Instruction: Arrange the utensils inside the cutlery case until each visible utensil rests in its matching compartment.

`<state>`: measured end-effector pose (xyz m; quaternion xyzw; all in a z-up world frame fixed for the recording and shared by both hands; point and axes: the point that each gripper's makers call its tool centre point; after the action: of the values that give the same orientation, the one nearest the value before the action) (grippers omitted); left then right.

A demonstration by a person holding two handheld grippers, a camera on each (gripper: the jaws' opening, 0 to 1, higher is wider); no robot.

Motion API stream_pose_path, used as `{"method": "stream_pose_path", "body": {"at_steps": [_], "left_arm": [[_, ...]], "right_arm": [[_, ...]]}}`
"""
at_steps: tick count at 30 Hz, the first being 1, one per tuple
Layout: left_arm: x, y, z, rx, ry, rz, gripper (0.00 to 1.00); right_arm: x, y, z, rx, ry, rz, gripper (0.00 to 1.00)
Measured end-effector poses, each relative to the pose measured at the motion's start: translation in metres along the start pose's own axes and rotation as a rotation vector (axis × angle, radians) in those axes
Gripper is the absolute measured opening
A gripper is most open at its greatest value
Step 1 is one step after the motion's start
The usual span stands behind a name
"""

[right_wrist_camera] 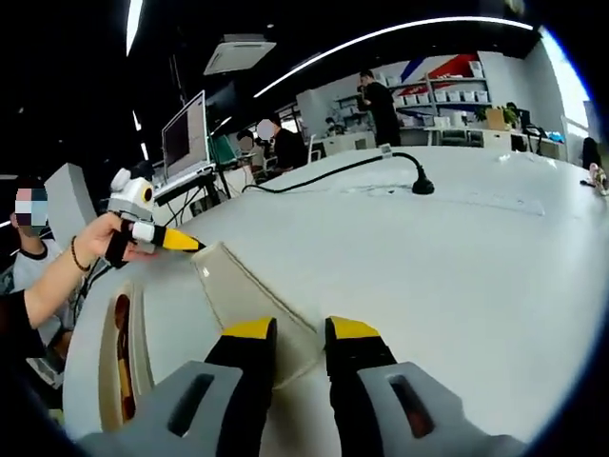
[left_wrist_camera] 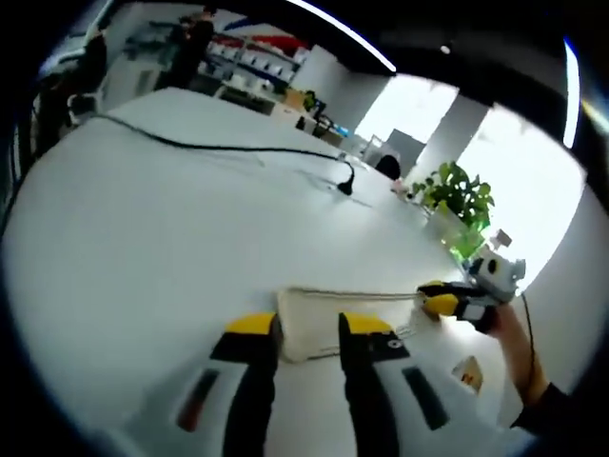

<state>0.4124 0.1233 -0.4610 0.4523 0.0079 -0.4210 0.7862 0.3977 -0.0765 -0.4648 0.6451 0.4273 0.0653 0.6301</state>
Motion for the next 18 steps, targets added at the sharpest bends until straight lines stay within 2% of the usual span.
{"method": "stream_pose_path", "body": {"at_steps": [1, 2, 4, 6, 7, 9, 10, 11, 14, 16, 18], "left_arm": [[0.001, -0.001, 0.000, -0.016, -0.006, 0.005, 0.21], [-0.001, -0.004, 0.001, -0.028, -0.008, -0.004, 0.21], [0.001, -0.002, 0.003, -0.011, 0.006, 0.031, 0.20], [0.001, -0.004, 0.002, 0.061, 0.024, 0.023, 0.19], [0.000, -0.005, 0.001, 0.085, 0.033, 0.020, 0.17], [-0.002, -0.007, -0.005, 0.149, 0.076, 0.005, 0.08], [-0.003, -0.004, -0.007, 0.171, 0.087, 0.016, 0.06], [-0.003, -0.006, -0.005, 0.149, 0.070, 0.012, 0.06], [-0.005, -0.003, -0.008, 0.146, 0.052, 0.020, 0.06], [-0.005, -0.003, -0.007, 0.150, 0.050, 0.022, 0.06], [-0.006, -0.002, -0.007, 0.158, 0.049, 0.021, 0.06]], "right_arm": [[-0.001, -0.004, -0.004, -0.017, 0.013, -0.023, 0.13], [0.002, -0.002, -0.004, -0.014, 0.001, -0.009, 0.13], [0.006, -0.001, -0.001, -0.067, -0.022, -0.005, 0.13], [0.006, -0.003, -0.003, -0.122, -0.025, -0.014, 0.13], [0.005, -0.003, -0.006, -0.129, -0.012, -0.019, 0.12], [0.003, -0.004, -0.011, -0.213, 0.034, -0.036, 0.07], [0.004, -0.004, -0.011, -0.243, 0.033, -0.046, 0.05], [0.001, -0.006, -0.013, -0.326, 0.032, -0.074, 0.04], [-0.001, -0.008, -0.019, -0.474, 0.029, -0.129, 0.02], [-0.002, -0.010, -0.023, -0.483, 0.038, -0.161, 0.02], [-0.003, -0.010, -0.024, -0.544, 0.045, -0.181, 0.01]]}}
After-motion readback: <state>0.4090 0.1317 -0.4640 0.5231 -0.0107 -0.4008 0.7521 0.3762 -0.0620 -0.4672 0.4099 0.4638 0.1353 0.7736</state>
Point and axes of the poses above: the point that each gripper's makers call its tool centre point, and the gripper's own axes: x roughly forward along the fingers, z roughly to its right, y roughly out of its top, and after that the axes turned 6 degrees about -y, right-handed
